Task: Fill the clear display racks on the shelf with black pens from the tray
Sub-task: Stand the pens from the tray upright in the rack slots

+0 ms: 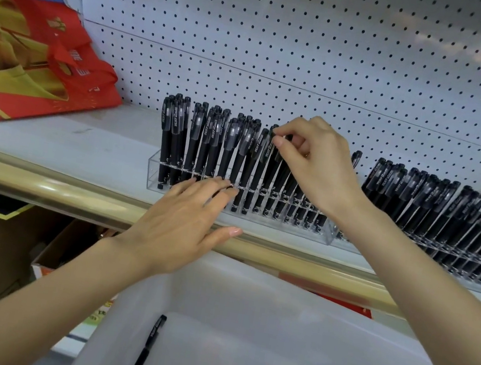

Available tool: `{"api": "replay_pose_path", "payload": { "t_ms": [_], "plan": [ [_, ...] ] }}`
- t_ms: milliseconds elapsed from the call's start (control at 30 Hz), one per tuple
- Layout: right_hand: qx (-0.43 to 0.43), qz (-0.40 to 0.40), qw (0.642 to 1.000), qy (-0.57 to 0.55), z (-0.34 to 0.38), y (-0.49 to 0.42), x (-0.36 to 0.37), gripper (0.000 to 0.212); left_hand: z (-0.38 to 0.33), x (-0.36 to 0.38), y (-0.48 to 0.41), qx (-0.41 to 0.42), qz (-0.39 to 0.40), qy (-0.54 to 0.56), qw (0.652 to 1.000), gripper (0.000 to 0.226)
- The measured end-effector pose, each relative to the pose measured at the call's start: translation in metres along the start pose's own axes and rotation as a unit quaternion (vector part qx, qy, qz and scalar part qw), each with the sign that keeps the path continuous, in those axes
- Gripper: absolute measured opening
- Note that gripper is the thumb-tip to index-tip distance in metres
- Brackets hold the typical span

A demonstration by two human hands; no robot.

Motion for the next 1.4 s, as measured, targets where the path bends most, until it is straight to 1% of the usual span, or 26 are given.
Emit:
{"api": "replay_pose_path", "payload": {
  "t_ms": [100, 167, 233, 300, 367, 467, 533, 600, 633, 667, 700, 800, 967, 1100, 1167, 1233, 1400],
  "plan": [
    [0.012, 0.031, 0.999, 0.004, 0.002, 0.002, -0.001, 0.024, 0.0, 0.001, 0.003, -0.001, 0.02, 0.004, 1.0, 0.077],
    [0.016, 0.056, 0.998, 0.013, 0.005, 0.008, -0.004, 0.032, -0.002, 0.001, 0.01, 0.001, 0.027, 0.006, 1.0, 0.081],
    [0.036, 0.075, 0.997, -0.004, 0.009, 0.023, -0.01, 0.039, -0.006, 0.002, 0.024, 0.0, 0.046, 0.016, 0.999, 0.082],
    [0.074, 0.106, 0.99, -0.053, 0.013, 0.052, -0.012, 0.038, -0.009, 0.004, 0.042, -0.006, 0.075, 0.031, 0.997, 0.08],
    [0.108, 0.153, 0.978, -0.093, 0.017, 0.094, -0.007, 0.033, -0.013, 0.002, 0.062, -0.014, 0.094, 0.052, 0.994, 0.081],
    [0.146, 0.267, 0.945, -0.119, 0.021, 0.176, 0.006, 0.032, -0.018, -0.001, 0.1, -0.041, 0.106, 0.099, 0.989, 0.082],
    [0.166, 0.365, 0.91, -0.106, 0.019, 0.236, 0.016, 0.034, -0.023, -0.005, 0.129, -0.054, 0.103, 0.117, 0.986, 0.085],
    [0.175, 0.461, 0.865, -0.088, 0.016, 0.293, 0.025, 0.036, -0.031, -0.007, 0.155, -0.047, 0.107, 0.103, 0.988, 0.085],
    [0.176, 0.493, 0.848, -0.081, 0.014, 0.316, 0.028, 0.037, -0.036, -0.007, 0.165, -0.038, 0.108, 0.085, 0.99, 0.084],
    [0.184, 0.509, 0.837, -0.08, 0.011, 0.333, 0.029, 0.037, -0.041, -0.009, 0.172, -0.031, 0.109, 0.067, 0.991, 0.082],
    [0.197, 0.513, 0.831, -0.087, 0.009, 0.346, 0.03, 0.036, -0.045, -0.01, 0.178, -0.027, 0.108, 0.054, 0.992, 0.08],
    [0.247, 0.489, 0.826, -0.13, 0.008, 0.367, 0.033, 0.035, -0.055, -0.01, 0.188, -0.024, 0.104, 0.031, 0.994, 0.076],
    [0.262, 0.47, 0.829, -0.153, 0.01, 0.377, 0.052, 0.028, -0.059, -0.006, 0.197, -0.036, 0.109, -0.002, 0.993, 0.074],
    [0.276, 0.483, 0.808, -0.196, 0.02, 0.385, 0.067, 0.022, -0.06, -0.008, 0.196, -0.043, 0.109, -0.003, 0.993, 0.074],
    [0.272, 0.475, 0.813, -0.198, 0.023, 0.386, 0.071, 0.018, -0.059, -0.007, 0.196, -0.044, 0.11, -0.005, 0.993, 0.073],
    [0.292, 0.454, 0.814, -0.212, 0.022, 0.386, 0.073, 0.014, -0.058, -0.007, 0.197, -0.045, 0.11, -0.006, 0.993, 0.073],
    [0.333, 0.433, 0.805, -0.233, 0.019, 0.389, 0.075, 0.016, -0.059, -0.008, 0.196, -0.048, 0.107, 0.001, 0.993, 0.071]
  ]
}}
Point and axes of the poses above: each hand's wrist, its own y-axis away from the middle knuckle, its own x-axis out of the palm, z = x × y, the point moved 8 cm from there along -y, towards the middle knuckle, and after that the axes turned 3 degrees about -z, right-handed, at the moved point
